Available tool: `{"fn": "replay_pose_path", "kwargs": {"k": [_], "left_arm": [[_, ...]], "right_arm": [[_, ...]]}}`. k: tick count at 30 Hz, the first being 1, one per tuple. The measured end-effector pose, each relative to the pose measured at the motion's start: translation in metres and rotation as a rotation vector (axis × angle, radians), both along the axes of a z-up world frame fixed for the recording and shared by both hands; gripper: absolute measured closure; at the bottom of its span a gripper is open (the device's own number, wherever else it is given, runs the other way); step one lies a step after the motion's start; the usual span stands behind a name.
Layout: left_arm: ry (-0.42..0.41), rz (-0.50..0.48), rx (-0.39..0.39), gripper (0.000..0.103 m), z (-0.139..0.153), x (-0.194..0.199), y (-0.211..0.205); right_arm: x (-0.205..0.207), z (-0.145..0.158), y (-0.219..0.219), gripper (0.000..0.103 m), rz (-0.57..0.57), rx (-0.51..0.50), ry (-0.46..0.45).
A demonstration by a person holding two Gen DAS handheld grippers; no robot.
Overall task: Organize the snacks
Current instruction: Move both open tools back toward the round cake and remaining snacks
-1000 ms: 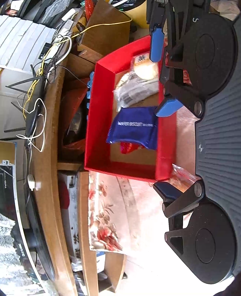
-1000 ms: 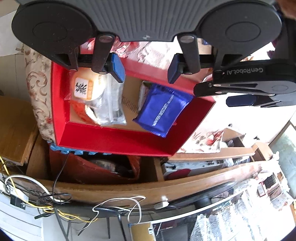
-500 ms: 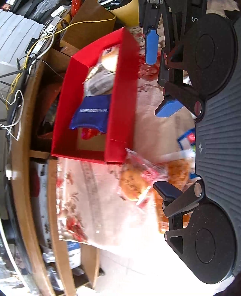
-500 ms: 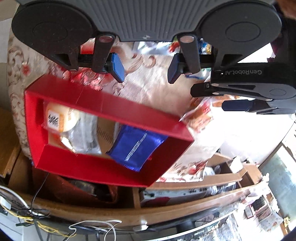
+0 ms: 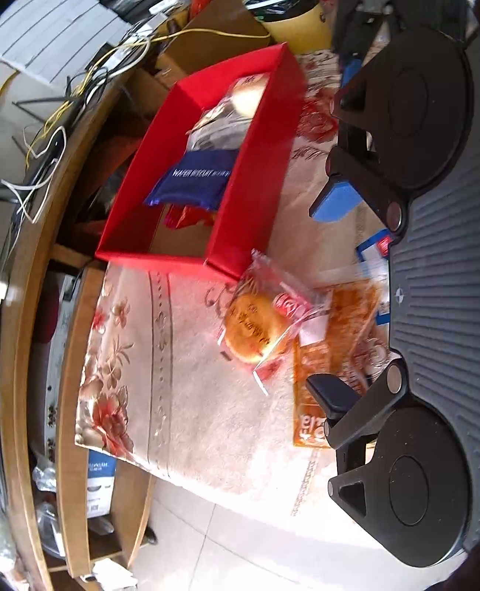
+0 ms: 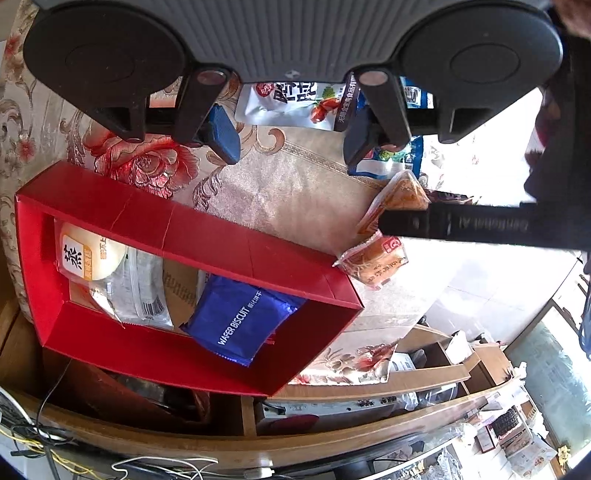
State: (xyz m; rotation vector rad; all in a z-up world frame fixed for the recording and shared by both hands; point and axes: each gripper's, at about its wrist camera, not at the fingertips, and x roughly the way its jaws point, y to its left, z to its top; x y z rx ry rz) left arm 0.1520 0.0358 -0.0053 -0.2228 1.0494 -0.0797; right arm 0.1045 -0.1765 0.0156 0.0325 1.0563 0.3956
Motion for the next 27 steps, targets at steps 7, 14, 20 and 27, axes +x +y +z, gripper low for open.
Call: {"fn": "replay_pose_path", "kwargs": {"k": [7,14,20,27], "left_arm": [[-0.013,0.063,-0.015,0.008,0.004,0.026,0.017],[0.008,0.049,-0.025,0.008,-0.004,0.028,0.021],[-0.001,0.058,-0.052,0.008,-0.007,0.045,0.028],[0.026,-0.096,0.027,0.004,-0.021,0.067,-0.003]], "right_arm": [[0.005,-0.005,-0.002,0.043,-0.008,0.008,0.013],[0.008,-0.007,-0.001,0.043,-0.001,0.006,0.006],[0.012,-0.009,0.002,0.043,-0.021,-0.001,0.01],[0.014,-0.017,0.003,0.043,-0.01,-0.007,0.038]]}}
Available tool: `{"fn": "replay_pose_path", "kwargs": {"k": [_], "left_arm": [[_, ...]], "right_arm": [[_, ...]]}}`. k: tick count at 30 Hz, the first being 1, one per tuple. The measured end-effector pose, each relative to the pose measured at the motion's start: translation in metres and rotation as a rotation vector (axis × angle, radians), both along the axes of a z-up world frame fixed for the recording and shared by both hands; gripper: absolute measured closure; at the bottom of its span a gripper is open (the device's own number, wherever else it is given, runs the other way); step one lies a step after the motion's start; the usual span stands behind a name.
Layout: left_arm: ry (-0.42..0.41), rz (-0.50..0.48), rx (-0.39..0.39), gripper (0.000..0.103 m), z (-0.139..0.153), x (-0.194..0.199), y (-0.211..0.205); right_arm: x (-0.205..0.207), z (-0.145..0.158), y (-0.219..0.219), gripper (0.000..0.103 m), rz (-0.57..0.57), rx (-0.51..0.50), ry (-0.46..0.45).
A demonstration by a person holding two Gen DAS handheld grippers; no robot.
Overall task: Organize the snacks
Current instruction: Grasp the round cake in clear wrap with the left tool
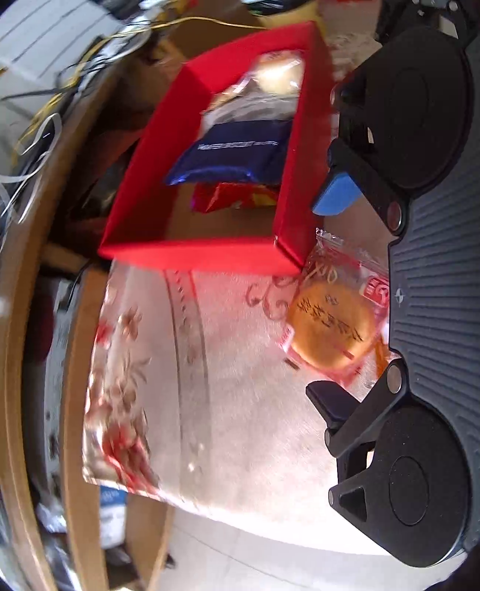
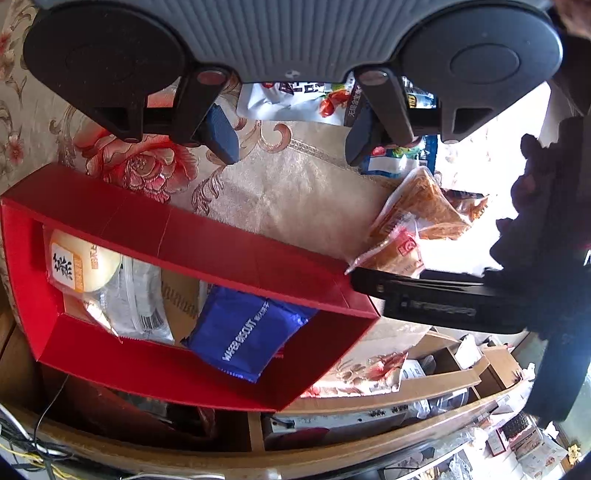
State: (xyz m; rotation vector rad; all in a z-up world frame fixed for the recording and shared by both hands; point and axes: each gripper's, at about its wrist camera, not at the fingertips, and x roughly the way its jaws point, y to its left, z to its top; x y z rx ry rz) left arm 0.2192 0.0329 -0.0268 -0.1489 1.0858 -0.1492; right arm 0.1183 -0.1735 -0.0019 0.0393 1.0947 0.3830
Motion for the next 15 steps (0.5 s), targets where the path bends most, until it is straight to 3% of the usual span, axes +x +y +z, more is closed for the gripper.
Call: {"fn": "replay_pose_path", "kwargs": {"k": [6,8,10,15], "left_arm": [[0.027,-0.051,0.079,0.004,-0.018,0.008,-0.009],[0.022,-0.056,0.087,0.011,-0.017,0.005,-0.009],[0.015,-0.055,0.078,0.021,-0.013,0.001,-0.007],[0.012,-0.044,0.014,0.026,-0.004,-0.015,-0.001]], "right_arm": [[0.002,-0.003,-0.002,0.043,0.011,0.009,0.011],[0.002,-0.002,-0.003,0.043,0.009,0.009,0.009],[0.002,-0.001,-0.003,0.043,0.006,0.009,0.004],[-0.002,0.003,-0.001,0.043,0.012,0.008,-0.008]]}}
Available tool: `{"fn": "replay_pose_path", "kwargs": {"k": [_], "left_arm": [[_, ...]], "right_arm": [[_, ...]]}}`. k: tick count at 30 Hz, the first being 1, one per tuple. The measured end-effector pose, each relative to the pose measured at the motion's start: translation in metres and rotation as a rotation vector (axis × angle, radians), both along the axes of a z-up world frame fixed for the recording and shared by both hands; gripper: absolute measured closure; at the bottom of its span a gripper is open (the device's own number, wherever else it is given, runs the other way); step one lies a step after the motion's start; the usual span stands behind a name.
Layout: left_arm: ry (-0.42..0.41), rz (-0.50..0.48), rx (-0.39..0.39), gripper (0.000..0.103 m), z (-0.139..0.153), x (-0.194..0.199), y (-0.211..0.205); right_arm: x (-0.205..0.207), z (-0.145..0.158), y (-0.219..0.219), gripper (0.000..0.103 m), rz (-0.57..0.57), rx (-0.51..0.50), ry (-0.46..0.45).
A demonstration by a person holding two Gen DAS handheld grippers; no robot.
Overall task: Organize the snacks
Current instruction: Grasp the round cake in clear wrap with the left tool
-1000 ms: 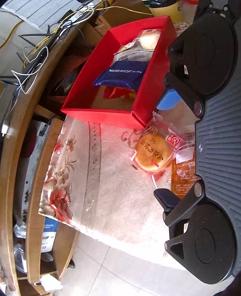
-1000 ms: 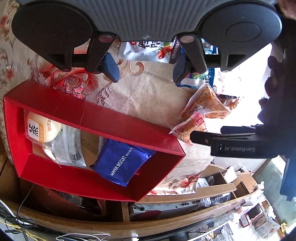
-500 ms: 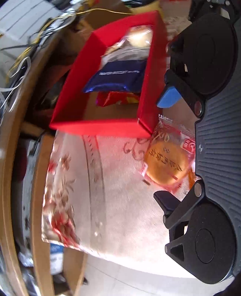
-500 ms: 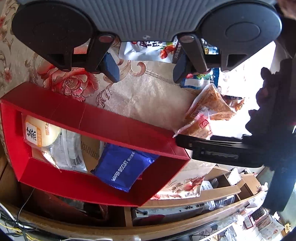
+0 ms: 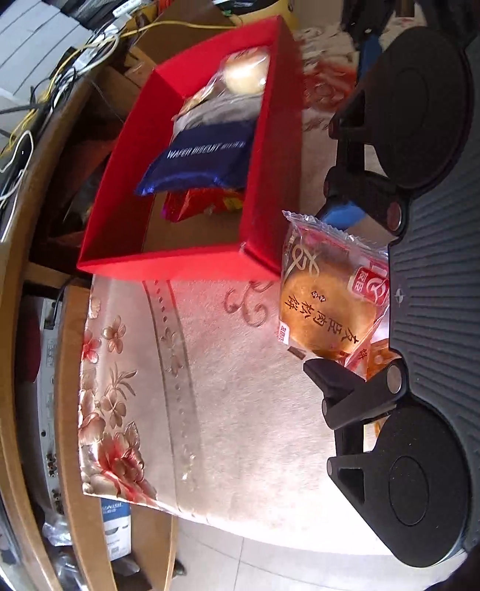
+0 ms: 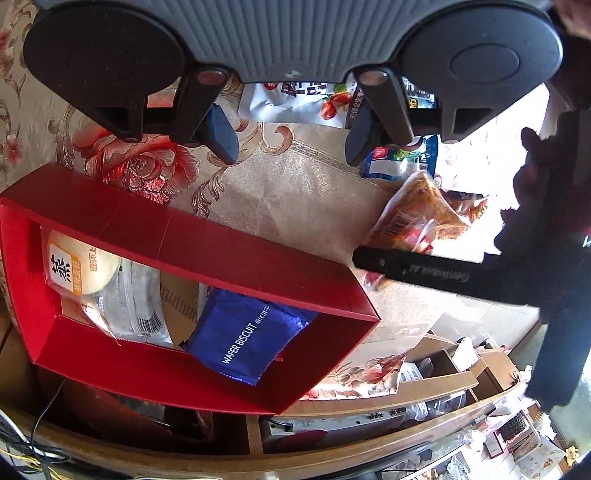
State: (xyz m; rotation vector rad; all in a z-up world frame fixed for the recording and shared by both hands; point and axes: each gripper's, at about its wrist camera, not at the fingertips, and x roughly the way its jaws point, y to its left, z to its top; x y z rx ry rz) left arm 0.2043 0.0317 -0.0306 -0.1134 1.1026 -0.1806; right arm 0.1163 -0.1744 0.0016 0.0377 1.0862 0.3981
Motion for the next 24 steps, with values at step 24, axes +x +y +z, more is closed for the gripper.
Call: {"fn": "replay_pose_path", "kwargs": {"k": [24], "left_arm": [[0.079,-0.143,0.041,0.005,0.001,-0.054,-0.027]], "right_arm": [[-0.004,0.004,-0.018,0.043,-0.027,-0.022,-0.006]]}}
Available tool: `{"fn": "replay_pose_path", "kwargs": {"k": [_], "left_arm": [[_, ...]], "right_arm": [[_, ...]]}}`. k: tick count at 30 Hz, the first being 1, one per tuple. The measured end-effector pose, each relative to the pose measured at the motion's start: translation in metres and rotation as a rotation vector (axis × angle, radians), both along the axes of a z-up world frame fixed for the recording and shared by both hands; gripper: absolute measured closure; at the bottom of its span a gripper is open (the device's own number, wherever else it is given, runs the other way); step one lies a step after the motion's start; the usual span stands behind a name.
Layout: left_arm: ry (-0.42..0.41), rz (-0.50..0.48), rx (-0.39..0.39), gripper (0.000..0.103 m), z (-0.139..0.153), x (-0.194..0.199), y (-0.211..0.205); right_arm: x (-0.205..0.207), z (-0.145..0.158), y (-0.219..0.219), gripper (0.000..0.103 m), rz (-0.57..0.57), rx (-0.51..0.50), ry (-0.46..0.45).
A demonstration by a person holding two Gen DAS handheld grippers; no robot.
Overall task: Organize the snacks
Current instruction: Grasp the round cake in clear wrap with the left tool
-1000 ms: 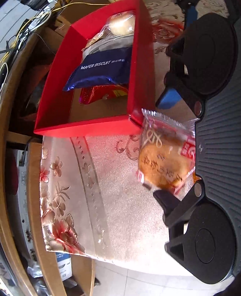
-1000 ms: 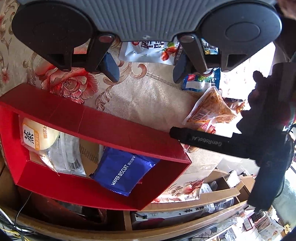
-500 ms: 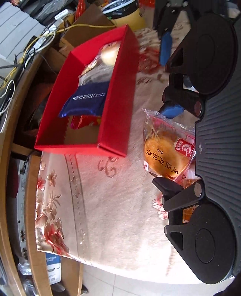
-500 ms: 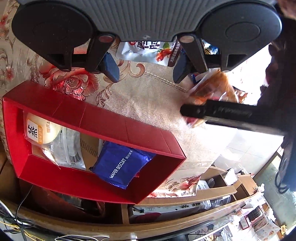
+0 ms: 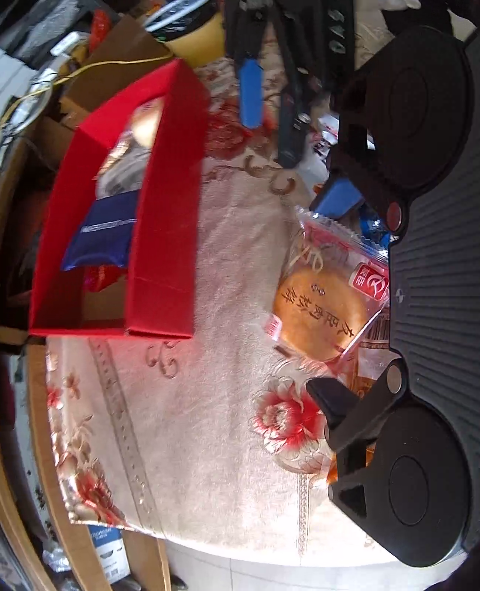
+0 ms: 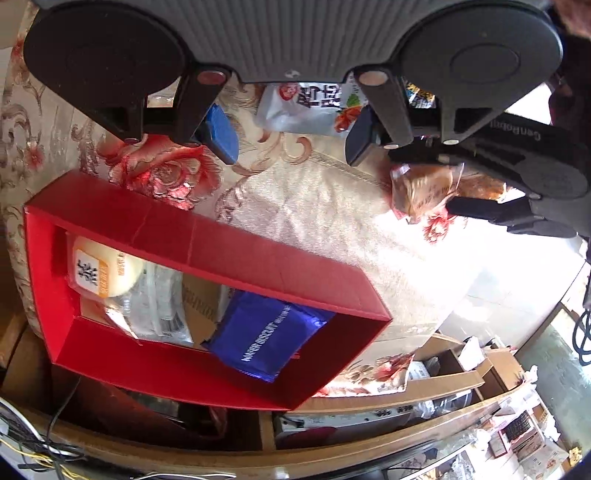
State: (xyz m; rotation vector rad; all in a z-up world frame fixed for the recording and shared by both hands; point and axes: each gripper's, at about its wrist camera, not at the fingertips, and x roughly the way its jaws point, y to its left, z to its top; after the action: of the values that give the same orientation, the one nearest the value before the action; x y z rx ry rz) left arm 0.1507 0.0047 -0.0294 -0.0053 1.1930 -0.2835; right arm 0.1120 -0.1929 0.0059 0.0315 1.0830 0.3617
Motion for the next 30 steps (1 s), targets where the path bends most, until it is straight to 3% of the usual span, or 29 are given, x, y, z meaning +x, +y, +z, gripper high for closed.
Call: {"fn": "replay_pose_path", "kwargs": {"k": [7,16,22,27,30], "left_arm": [[0.004,-0.12,0.112,0.0,-0.01,0.001,-0.019],[-0.004,-0.213,0.191,0.0,-0.015,0.015,-0.025],[0.056,-0.044,0.007,0.0,-0.004,0.016,0.0],[0.068,0.115,-0.019,0.0,-0.005,0.009,0.008],[0.065,0.155,-0.041,0.001,0.001,0.004,0.005]], "right_arm": [[0.003,-0.004,-0.01,0.042,-0.025,-0.003,0.011],[0.005,-0.008,-0.008,0.042,-0.007,0.0,0.023],[0.009,-0.009,-0.006,0.042,0.005,0.006,0.027],[0.005,-0.004,-0.007,0.042,0.005,0.014,0.013],[0.003,0.002,-0.011,0.042,-0.005,0.024,-0.003]]}}
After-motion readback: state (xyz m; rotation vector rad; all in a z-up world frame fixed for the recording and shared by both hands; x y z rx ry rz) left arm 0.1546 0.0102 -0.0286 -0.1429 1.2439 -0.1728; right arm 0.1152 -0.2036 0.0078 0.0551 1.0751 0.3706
